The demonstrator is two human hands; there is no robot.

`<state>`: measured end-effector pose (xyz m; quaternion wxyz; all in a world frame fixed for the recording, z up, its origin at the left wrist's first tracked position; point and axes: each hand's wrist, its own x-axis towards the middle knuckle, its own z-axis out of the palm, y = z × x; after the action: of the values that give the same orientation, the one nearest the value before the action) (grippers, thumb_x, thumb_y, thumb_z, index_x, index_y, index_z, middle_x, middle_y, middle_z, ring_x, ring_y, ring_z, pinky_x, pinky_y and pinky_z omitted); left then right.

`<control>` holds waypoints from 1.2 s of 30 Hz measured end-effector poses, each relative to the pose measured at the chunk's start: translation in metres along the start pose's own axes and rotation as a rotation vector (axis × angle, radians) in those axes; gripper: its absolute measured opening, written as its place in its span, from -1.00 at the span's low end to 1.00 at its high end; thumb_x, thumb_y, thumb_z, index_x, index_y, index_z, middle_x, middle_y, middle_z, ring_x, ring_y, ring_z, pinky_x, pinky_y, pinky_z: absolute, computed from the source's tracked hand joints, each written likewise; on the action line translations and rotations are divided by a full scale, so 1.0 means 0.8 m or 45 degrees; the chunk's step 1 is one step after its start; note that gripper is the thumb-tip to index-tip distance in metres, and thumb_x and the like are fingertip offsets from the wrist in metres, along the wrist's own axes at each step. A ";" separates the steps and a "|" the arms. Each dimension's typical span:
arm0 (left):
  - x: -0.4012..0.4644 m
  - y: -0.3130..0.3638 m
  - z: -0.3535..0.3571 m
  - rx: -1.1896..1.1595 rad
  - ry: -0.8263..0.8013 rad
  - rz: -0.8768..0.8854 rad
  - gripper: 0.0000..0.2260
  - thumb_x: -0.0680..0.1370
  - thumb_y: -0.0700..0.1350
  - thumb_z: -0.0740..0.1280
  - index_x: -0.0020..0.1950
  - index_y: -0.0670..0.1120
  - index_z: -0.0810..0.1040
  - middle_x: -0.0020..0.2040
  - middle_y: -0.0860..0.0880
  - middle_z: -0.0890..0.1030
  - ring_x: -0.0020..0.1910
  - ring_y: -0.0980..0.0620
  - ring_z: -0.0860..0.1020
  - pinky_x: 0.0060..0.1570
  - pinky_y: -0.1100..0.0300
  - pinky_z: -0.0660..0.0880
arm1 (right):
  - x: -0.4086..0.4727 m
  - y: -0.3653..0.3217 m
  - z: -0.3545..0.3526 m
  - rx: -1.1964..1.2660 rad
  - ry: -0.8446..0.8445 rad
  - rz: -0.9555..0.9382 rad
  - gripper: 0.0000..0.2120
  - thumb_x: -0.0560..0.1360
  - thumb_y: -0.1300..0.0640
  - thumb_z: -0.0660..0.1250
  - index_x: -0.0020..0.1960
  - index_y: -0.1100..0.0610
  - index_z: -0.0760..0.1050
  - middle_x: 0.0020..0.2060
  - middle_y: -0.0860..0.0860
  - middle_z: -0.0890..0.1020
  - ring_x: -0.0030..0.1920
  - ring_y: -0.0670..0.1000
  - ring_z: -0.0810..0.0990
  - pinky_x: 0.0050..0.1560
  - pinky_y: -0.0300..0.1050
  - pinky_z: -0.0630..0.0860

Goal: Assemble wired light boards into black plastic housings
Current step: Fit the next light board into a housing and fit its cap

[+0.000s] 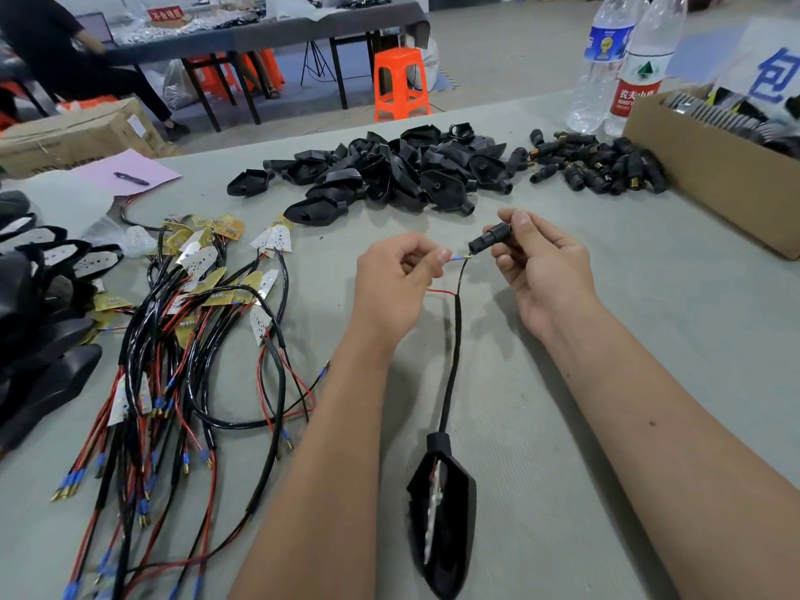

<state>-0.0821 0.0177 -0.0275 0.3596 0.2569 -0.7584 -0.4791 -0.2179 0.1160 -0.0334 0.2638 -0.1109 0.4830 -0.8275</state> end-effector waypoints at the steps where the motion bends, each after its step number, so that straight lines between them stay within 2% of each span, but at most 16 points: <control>1: 0.000 0.000 0.002 0.022 -0.007 0.002 -0.86 0.59 -0.19 0.44 -0.18 -0.08 0.65 -0.33 0.01 0.59 -0.33 0.05 0.51 -0.26 0.09 0.50 | 0.000 0.000 0.000 0.001 -0.007 0.001 -0.84 0.65 0.20 0.34 0.03 0.22 0.69 -0.12 0.20 0.68 -0.35 -0.04 0.57 -0.31 -0.30 0.55; 4: 0.000 0.002 0.005 0.054 -0.003 0.022 -0.82 0.59 -0.20 0.43 -0.21 -0.04 0.62 -0.37 0.06 0.56 -0.40 0.11 0.52 -0.29 0.29 0.46 | -0.001 -0.001 0.000 0.015 -0.019 0.008 -0.83 0.65 0.20 0.34 0.03 0.23 0.69 -0.11 0.20 0.68 -0.34 -0.05 0.56 -0.32 -0.30 0.55; 7: -0.001 0.003 0.005 0.075 0.021 0.025 -0.86 0.59 -0.23 0.42 -0.16 -0.11 0.62 -0.37 0.04 0.54 -0.42 0.13 0.52 -0.31 0.35 0.43 | -0.001 -0.001 0.000 0.025 -0.028 0.010 -0.83 0.66 0.20 0.33 0.02 0.22 0.68 -0.14 0.18 0.69 -0.35 -0.04 0.56 -0.33 -0.31 0.55; 14: -0.002 0.006 0.006 0.090 0.005 0.033 -0.86 0.60 -0.22 0.41 -0.16 -0.12 0.61 -0.36 0.01 0.53 -0.36 0.05 0.54 -0.29 0.31 0.45 | 0.001 0.002 0.000 0.013 -0.024 -0.004 -0.84 0.64 0.19 0.35 -0.01 0.21 0.69 -0.12 0.20 0.69 -0.37 -0.06 0.55 -0.31 -0.31 0.57; 19: -0.003 0.005 0.008 0.062 -0.015 0.026 -0.85 0.61 -0.23 0.40 -0.16 -0.12 0.60 -0.35 0.00 0.53 -0.34 0.03 0.52 -0.30 0.34 0.45 | 0.002 0.003 -0.001 -0.001 0.009 -0.015 -0.84 0.64 0.20 0.36 -0.02 0.20 0.70 -0.11 0.22 0.67 -0.38 -0.05 0.55 -0.31 -0.30 0.56; 28: -0.004 0.006 0.010 0.067 0.009 0.009 -0.86 0.61 -0.22 0.40 -0.15 -0.17 0.62 -0.35 -0.03 0.54 -0.36 0.04 0.51 -0.32 0.26 0.49 | 0.000 0.002 0.000 -0.016 0.014 -0.029 -0.84 0.64 0.20 0.36 -0.03 0.19 0.70 -0.12 0.20 0.67 -0.40 -0.07 0.56 -0.29 -0.29 0.57; 31: -0.005 0.009 0.013 0.069 -0.013 0.005 -0.87 0.61 -0.21 0.40 -0.13 -0.20 0.62 -0.33 -0.04 0.56 -0.35 0.04 0.52 -0.27 0.11 0.53 | 0.000 0.001 0.001 0.017 0.037 -0.023 -0.84 0.64 0.20 0.36 -0.04 0.20 0.70 -0.19 0.12 0.68 -0.40 -0.09 0.57 -0.31 -0.30 0.57; 36: -0.007 0.011 0.014 0.046 -0.024 0.001 -0.88 0.61 -0.20 0.40 -0.12 -0.18 0.63 -0.35 -0.01 0.55 -0.35 0.08 0.52 -0.26 0.15 0.52 | 0.000 0.001 0.001 0.019 0.062 -0.018 -0.85 0.63 0.21 0.38 -0.06 0.20 0.70 -0.26 0.04 0.70 -0.40 -0.09 0.59 -0.31 -0.30 0.57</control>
<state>-0.0877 0.0315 -0.0239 0.3480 0.2586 -0.7703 -0.4676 -0.2170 0.1151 -0.0341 0.2469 -0.0922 0.4821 -0.8355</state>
